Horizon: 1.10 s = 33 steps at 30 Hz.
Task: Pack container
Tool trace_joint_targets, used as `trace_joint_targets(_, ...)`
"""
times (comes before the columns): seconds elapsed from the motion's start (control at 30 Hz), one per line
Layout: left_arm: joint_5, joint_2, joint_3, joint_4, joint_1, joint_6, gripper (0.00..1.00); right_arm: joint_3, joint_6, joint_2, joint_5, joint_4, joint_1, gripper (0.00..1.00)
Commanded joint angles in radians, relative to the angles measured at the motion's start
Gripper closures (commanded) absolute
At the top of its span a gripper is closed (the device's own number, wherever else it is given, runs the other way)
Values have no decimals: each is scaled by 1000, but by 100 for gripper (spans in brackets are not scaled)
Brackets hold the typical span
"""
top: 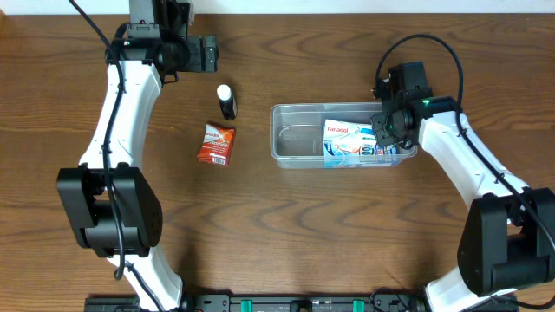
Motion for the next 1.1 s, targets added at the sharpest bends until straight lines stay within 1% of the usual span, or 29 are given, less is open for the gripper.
trace_joint_targets(0.0,5,8,-12,1,7,6,2,0,-13,3,30,16,9,55)
trace_joint_targets(0.1,5,8,-12,1,7,6,2,0,-13,2,63,21,9,59)
trace_joint_targets(0.23,5,8,-12,1,7,6,2,1,-12,-2,63,17,9,74)
trace_joint_targets(0.27,5,8,-12,1,7,6,2,1,-12,-2,63,15,9,79)
trace_joint_targets(0.4,5,8,-12,1,7,6,2,1,-12,-2,63,9,9,89)
trace_joint_targets(0.53,5,8,-12,1,7,6,2,8,-12,-6,63,5,10,96)
trace_joint_targets(0.63,5,8,-12,1,7,6,2,27,-11,-25,63,-27,10,96)
trace_joint_targets(0.83,5,8,-12,1,7,6,2,92,-12,-118,27,-194,10,94)
trace_joint_targets(0.93,5,8,-12,1,7,6,2,122,-13,-167,-58,-271,10,99)
trace_joint_targets(1.07,5,8,-12,1,7,6,2,129,-91,-218,-253,-303,10,99)
